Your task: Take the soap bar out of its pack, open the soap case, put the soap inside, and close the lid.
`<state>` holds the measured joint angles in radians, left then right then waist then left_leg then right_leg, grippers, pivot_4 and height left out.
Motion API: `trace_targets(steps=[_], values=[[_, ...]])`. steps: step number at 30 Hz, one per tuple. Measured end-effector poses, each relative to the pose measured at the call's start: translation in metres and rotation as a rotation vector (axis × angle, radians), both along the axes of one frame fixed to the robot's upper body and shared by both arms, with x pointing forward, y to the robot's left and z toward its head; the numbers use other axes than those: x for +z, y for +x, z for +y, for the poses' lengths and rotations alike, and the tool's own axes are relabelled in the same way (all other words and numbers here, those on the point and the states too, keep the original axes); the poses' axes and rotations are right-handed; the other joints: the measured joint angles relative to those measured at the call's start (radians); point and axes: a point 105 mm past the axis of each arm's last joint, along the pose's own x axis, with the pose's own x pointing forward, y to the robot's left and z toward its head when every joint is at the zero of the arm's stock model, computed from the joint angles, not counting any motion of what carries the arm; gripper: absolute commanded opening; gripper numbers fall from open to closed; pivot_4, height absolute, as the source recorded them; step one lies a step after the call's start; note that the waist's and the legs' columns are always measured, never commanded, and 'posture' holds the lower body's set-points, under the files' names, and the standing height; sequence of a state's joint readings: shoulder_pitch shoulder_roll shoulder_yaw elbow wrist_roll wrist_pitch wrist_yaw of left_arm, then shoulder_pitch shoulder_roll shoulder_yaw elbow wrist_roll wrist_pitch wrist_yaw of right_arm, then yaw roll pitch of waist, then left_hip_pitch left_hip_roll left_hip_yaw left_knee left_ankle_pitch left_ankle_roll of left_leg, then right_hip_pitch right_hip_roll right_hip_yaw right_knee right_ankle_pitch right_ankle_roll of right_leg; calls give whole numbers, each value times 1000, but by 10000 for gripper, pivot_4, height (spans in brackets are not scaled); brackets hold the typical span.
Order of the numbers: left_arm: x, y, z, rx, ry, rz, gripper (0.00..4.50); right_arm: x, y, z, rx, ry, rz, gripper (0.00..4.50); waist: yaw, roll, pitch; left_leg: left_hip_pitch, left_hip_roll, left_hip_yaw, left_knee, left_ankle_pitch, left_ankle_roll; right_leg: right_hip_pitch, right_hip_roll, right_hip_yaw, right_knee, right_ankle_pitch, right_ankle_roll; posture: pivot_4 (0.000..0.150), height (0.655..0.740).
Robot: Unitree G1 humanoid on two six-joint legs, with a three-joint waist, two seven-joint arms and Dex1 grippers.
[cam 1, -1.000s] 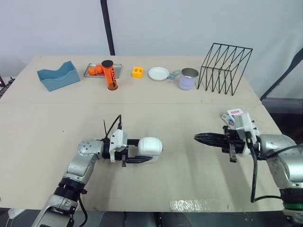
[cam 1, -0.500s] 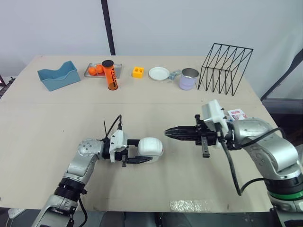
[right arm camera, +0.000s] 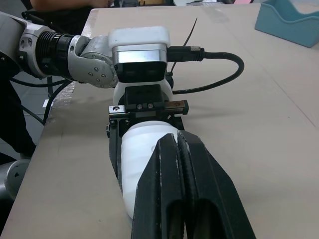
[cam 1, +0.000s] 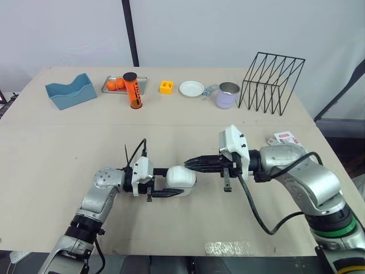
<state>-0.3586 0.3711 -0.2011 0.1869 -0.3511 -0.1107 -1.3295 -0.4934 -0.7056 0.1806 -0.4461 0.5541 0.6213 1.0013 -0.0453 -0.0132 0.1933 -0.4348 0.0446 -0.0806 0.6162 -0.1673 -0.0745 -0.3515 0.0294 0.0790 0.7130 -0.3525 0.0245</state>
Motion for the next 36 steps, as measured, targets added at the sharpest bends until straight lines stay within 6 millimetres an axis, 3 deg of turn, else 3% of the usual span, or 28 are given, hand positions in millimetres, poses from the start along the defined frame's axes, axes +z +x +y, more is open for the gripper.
trace_targets(steps=[36], values=[[-1,2,0,17,12,-1,19214,-13,-7,14,46,-103,-9,958,0,0,-1,5,0,0,0,0,0,5,0,0,0,-1,2,1500,7400]])
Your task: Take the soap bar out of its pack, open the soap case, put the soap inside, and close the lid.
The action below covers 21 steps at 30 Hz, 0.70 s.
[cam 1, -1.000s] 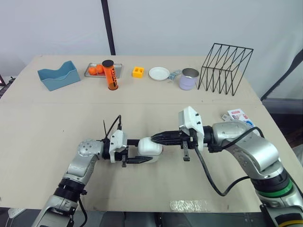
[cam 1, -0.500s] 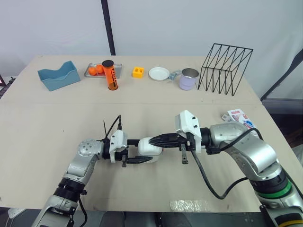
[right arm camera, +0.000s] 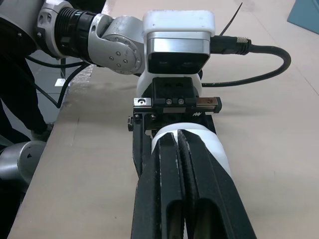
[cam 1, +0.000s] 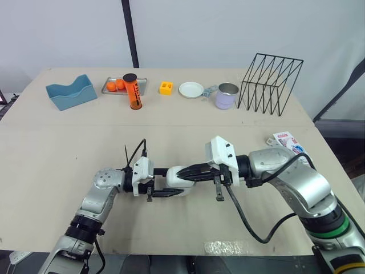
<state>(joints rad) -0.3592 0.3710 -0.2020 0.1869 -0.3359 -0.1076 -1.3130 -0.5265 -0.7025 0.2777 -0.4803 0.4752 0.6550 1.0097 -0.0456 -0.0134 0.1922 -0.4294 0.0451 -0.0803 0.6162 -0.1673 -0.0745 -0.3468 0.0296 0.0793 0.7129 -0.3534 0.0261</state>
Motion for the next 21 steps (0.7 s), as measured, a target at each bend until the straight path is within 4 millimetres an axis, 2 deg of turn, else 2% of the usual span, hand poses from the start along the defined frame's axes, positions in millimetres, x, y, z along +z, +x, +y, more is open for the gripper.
trace_targets(steps=[16,21], values=[[-2,0,0,4,6,5,19214,-2,1,2,-15,-30,44,958,0,-3,-4,6,1,0,-2,0,0,7,0,0,-3,0,1,1500,7400],[-1,0,0,2,4,4,19214,1,3,-9,-15,34,65,958,0,-4,-3,6,0,0,-2,0,0,7,0,0,-4,0,1,1500,7400]])
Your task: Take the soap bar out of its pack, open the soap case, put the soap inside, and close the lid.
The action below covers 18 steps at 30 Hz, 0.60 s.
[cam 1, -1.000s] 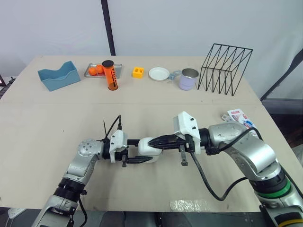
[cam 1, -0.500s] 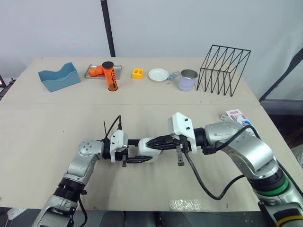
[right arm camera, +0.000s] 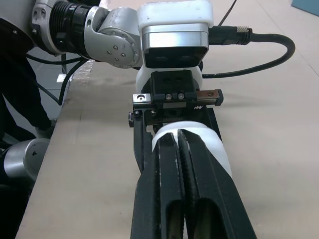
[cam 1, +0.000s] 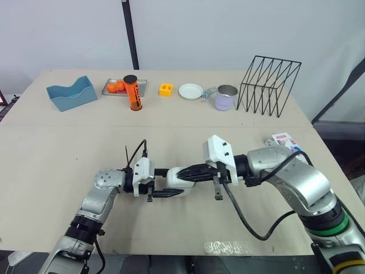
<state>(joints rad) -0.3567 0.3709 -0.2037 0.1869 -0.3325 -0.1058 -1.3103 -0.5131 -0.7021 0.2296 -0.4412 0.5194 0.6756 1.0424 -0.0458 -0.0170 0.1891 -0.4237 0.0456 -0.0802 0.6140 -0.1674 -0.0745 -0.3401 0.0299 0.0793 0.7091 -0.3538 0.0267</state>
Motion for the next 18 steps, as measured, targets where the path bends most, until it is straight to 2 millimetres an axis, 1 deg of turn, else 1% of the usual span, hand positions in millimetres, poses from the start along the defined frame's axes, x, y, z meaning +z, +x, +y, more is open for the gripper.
trace_targets(steps=[4,7,9,11,12,13,14,15,16,17,18], values=[[0,0,1,-2,-2,-1,19214,1,16,-28,-80,80,17,958,0,-1,1,-1,0,0,-2,0,0,-1,0,0,-1,0,0,1500,7400],[1,-1,1,-3,-2,3,19214,5,18,-47,-92,133,-10,958,0,-1,2,-1,0,1,-4,0,0,-2,0,0,-2,0,0,1500,7400],[1,0,2,-1,-5,8,19214,4,17,-56,-86,157,-25,958,0,-1,2,-1,0,1,-4,0,0,-2,0,0,-3,0,-1,1500,7400],[1,0,2,3,-8,19,19214,-2,15,-64,-79,167,-31,5949,0,-1,2,-1,0,1,-5,0,0,-2,0,0,-3,0,0,1500,7400],[1,0,2,3,-8,20,19214,-4,14,-66,-77,167,-31,7173,0,-1,2,-1,0,1,-5,0,0,-2,0,0,-3,0,0,1500,7400],[1,0,3,5,-8,23,19214,-15,11,-72,-68,158,-36,13449,-1,-1,2,-1,0,1,-5,0,0,-2,0,1,-3,0,0,1500,7400],[1,0,3,5,-8,23,19214,-15,12,-72,-69,158,-36,13449,-1,-1,2,-1,0,1,-5,0,0,-2,0,1,-3,0,0,1500,7400],[1,0,3,5,-7,23,19214,-20,10,-75,-65,153,-39,15633,-1,0,2,-1,0,1,-5,0,0,-2,0,1,-3,0,0,1500,7400],[1,0,3,5,-7,23,19214,-23,9,-77,-58,150,-47,21479,-1,0,2,-1,0,1,-5,0,0,-2,0,1,-3,0,0,1500,7400],[1,0,3,5,-6,24,19214,-27,7,-79,-51,148,-55,24022,-1,0,2,-1,0,1,-5,0,0,-2,0,1,-3,0,0,1500,7400],[1,0,3,6,-6,26,19214,-30,5,-80,-42,149,-56,29645,-1,0,2,-1,0,1,-5,0,0,-2,0,1,-3,0,0,1500,7400]])
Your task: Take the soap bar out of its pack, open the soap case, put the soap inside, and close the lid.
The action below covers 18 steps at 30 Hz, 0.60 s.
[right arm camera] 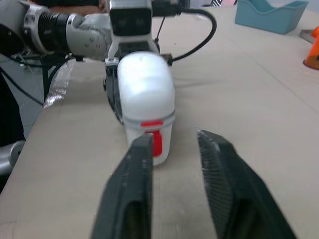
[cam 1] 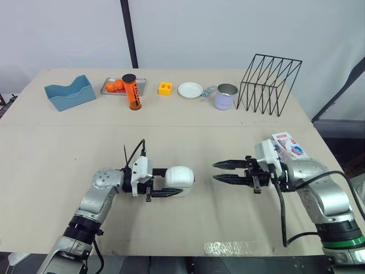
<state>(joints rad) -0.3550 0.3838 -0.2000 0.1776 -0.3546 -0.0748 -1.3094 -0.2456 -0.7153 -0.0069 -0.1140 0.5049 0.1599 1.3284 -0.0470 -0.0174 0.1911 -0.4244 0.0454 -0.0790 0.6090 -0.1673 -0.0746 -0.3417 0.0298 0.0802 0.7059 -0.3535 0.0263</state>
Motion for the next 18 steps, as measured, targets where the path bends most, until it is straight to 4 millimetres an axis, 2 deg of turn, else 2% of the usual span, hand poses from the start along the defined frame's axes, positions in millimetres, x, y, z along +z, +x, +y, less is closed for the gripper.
trace_targets(steps=[2,4,18], values=[[0,0,0,1,1,4,19214,-6,-4,-3,13,-3,-1,38975,0,0,0,0,0,0,0,0,0,0,0,0,0,0,0,1500,7400],[0,0,0,3,3,5,19214,-11,-7,-6,23,-10,-7,43540,0,0,0,0,0,0,0,0,0,0,0,0,0,0,0,1500,7400],[3,1,2,18,14,19,19214,-14,-13,-8,81,9,-51,43540,0,0,0,0,0,0,0,0,0,0,0,1,0,0,0,1500,7400]])
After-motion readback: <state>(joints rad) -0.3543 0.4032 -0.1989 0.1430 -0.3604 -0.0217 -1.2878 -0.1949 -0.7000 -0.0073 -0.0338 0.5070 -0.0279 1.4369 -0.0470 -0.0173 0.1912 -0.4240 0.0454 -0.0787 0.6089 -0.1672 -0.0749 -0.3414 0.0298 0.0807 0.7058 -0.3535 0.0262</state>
